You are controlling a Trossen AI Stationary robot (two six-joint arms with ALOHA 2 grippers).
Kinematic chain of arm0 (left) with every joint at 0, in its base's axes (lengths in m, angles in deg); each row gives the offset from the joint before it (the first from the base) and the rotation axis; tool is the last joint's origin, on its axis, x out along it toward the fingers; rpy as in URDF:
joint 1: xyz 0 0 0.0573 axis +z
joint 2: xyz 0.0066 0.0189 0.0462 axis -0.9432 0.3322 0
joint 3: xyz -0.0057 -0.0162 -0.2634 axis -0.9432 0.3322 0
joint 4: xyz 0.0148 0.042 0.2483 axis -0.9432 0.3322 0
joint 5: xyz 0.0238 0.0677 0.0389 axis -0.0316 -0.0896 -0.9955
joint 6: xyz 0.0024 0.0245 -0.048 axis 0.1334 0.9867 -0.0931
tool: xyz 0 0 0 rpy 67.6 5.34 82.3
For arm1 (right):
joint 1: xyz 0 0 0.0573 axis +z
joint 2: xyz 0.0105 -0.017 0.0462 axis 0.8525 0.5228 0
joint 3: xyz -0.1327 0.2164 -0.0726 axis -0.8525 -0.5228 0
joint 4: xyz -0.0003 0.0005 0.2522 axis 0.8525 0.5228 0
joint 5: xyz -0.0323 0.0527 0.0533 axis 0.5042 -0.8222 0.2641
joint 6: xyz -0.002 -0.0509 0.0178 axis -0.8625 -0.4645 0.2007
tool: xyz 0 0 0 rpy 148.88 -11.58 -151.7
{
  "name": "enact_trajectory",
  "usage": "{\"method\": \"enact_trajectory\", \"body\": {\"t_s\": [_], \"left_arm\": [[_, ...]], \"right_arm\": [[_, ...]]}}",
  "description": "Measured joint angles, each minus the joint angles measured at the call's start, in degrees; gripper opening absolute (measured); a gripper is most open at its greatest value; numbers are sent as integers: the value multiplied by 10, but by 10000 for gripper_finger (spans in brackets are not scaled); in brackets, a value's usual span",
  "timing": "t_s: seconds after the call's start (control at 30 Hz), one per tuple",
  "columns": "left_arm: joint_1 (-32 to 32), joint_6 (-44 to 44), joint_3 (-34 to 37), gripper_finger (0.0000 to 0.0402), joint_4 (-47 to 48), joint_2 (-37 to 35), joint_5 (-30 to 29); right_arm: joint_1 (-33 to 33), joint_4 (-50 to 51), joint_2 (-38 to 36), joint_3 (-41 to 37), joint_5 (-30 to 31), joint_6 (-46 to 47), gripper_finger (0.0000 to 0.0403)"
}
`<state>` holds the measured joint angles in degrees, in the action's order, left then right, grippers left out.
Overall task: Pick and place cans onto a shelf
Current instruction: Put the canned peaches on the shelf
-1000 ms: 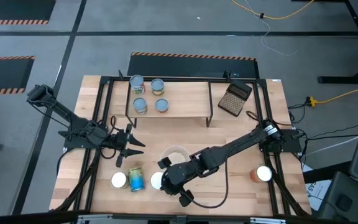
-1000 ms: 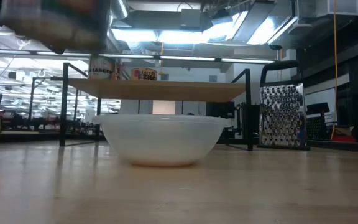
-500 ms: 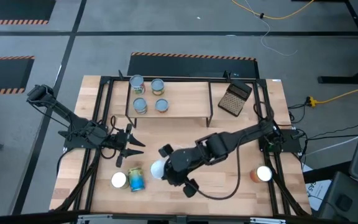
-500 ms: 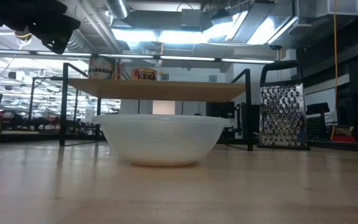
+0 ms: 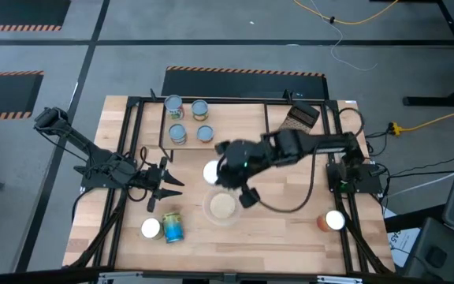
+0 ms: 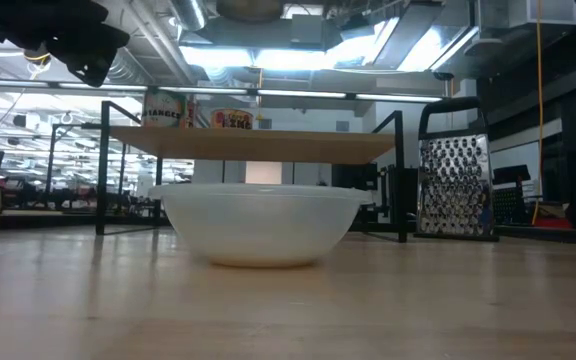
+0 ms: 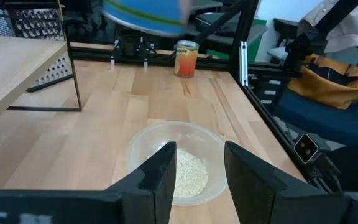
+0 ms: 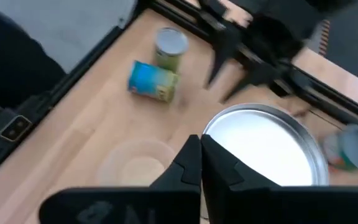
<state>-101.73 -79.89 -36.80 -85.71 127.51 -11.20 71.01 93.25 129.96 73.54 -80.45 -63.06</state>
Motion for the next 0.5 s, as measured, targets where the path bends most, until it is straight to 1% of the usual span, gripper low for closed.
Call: {"method": "enact_trajectory", "body": {"t_s": [0.13, 0.43, 0.5], "left_arm": [[0, 0, 0, 128, 0, 0, 0], [0, 0, 0, 128, 0, 0, 0], [0, 0, 0, 128, 0, 0, 0]], "right_arm": [[-29, 28, -15, 0, -1, -4, 0], [-96, 124, -50, 0, -4, -60, 0], [-118, 139, -60, 0, -15, -63, 0]]}}
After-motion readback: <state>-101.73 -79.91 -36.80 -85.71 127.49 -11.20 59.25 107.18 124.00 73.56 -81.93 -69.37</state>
